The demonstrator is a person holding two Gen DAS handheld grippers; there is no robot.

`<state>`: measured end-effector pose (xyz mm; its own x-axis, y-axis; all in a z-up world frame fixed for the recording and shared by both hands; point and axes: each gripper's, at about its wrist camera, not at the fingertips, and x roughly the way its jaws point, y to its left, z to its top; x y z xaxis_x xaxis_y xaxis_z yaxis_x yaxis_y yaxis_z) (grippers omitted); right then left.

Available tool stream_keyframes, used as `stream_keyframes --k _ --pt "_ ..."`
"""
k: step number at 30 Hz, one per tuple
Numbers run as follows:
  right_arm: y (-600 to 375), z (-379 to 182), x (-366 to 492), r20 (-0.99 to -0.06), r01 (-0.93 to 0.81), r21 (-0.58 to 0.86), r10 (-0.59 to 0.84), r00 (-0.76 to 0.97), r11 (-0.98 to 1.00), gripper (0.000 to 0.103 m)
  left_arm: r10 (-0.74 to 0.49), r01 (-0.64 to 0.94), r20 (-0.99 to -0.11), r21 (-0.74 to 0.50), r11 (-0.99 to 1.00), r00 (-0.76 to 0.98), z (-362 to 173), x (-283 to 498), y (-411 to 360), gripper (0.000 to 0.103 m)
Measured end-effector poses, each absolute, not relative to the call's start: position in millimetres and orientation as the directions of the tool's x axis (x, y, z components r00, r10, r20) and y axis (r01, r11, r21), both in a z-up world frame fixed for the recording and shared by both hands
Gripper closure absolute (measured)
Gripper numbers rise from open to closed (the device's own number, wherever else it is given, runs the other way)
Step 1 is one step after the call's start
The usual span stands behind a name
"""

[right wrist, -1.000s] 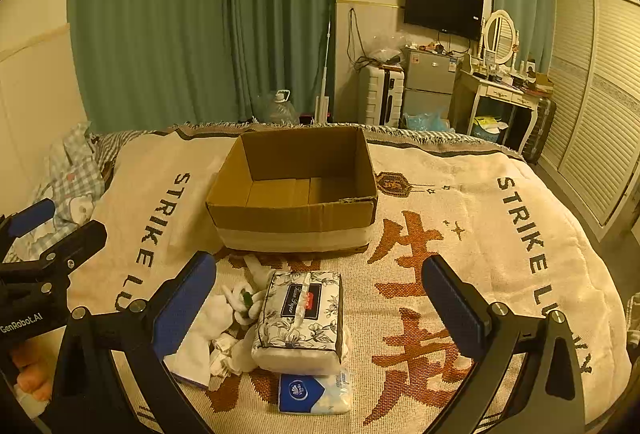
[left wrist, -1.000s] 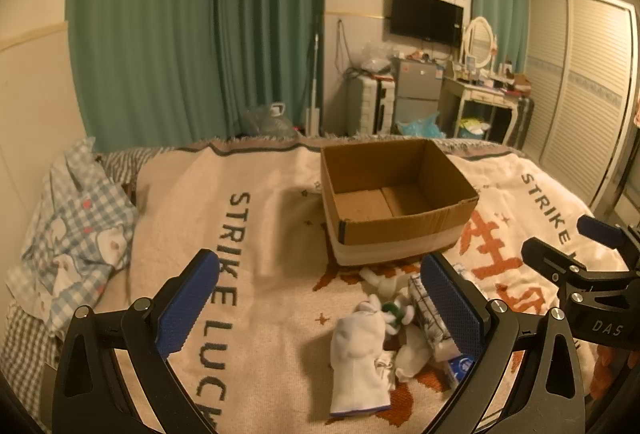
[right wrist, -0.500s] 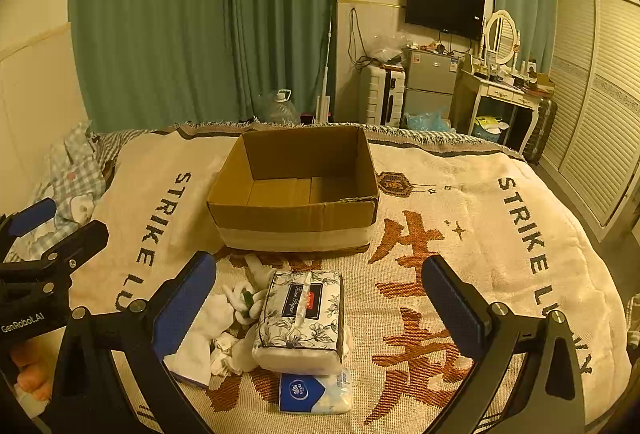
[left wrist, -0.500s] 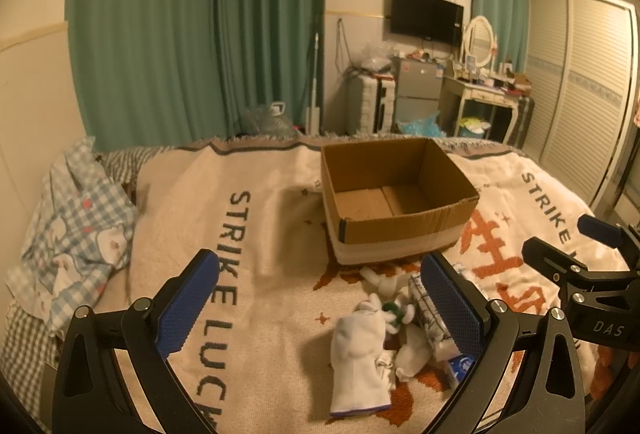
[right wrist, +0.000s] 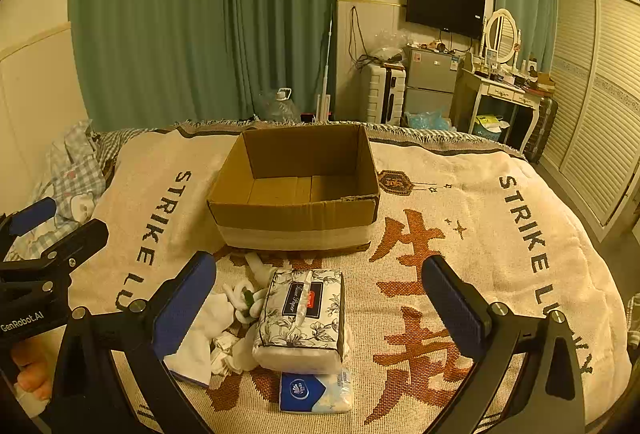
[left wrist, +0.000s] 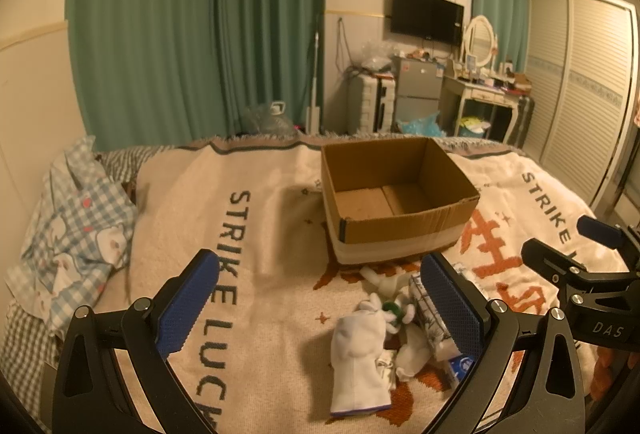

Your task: Organize soft objects

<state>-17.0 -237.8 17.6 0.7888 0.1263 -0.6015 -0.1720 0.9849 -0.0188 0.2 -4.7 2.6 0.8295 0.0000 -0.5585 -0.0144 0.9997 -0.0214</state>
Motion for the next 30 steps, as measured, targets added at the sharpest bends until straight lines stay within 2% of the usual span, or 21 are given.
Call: stream_keyframes --k 30 --pt "-234.2 16.3 -17.0 -0.601 -0.177 -0.020 0.130 0.789 0.984 0.000 0.000 -0.015 -0.559 -0.023 1.000 0.829 2.8 0.5 -4.4 0.000"
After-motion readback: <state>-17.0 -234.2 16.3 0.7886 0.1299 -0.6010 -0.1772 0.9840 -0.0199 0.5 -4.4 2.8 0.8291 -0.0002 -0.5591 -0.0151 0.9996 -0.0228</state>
